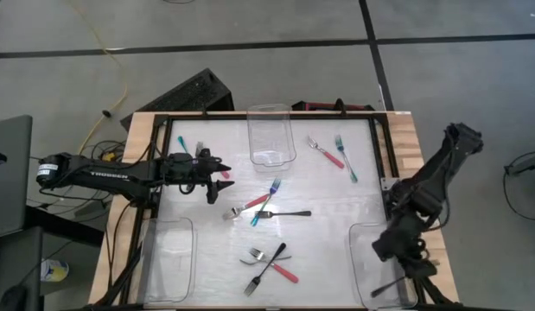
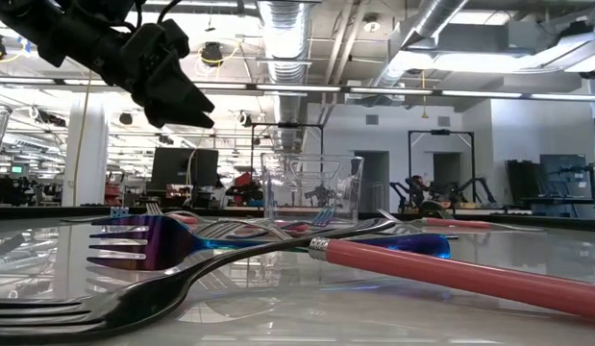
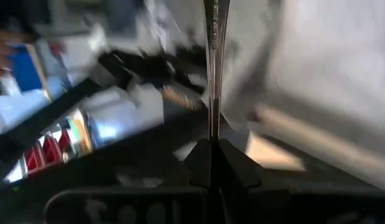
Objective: Sort silverware by color (type)
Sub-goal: Put the black fork into the bottom right transparent bin
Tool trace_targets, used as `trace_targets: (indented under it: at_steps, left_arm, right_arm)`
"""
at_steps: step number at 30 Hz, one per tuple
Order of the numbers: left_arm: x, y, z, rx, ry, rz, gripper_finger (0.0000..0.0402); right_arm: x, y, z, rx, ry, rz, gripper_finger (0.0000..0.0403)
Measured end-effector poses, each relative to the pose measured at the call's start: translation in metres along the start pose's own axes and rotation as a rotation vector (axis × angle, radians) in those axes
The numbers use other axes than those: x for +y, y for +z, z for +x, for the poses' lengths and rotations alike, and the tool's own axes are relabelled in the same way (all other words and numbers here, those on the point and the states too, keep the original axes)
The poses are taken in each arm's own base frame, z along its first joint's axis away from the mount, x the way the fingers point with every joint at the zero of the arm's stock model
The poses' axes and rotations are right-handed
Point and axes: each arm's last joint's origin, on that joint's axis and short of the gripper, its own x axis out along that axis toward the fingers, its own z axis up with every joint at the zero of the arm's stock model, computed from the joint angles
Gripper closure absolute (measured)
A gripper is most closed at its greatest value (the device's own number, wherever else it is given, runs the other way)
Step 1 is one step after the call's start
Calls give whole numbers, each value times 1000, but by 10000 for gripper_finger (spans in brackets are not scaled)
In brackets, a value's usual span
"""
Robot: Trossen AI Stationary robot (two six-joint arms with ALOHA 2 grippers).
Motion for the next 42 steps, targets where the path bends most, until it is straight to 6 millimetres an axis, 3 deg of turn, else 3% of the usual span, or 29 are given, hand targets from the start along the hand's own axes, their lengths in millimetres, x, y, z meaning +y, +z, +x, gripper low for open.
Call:
trace_targets:
  at_steps: [7,17,23,32,36,40,42]
  left_arm:
    - [0,0,0,-1,-1,-72,152]
    - [0,0,0,1,0,-73,152]
    - [0,-1,0,5,1,-71,152]
    - [0,-1,0,5,1,-36,152]
    - [0,-1,0,5,10,-36,152]
    - [1,-1,0,8,28,-34,152]
    - [1,-1,0,6,33,-34,152]
  right_arm:
    - [-24,3,-3,230,-11,240,368]
    - [-53,45,-17,172,93,447,368]
    - [-67,62,-12,219,144,511,368]
    - [-64,54,-8,331,196,580,368]
    - [-68,48,-20,204,32,688,368]
    - [-77,41,-35,-62,-237,972,368]
    - [-81,41,-40,-176,-290,1105,367]
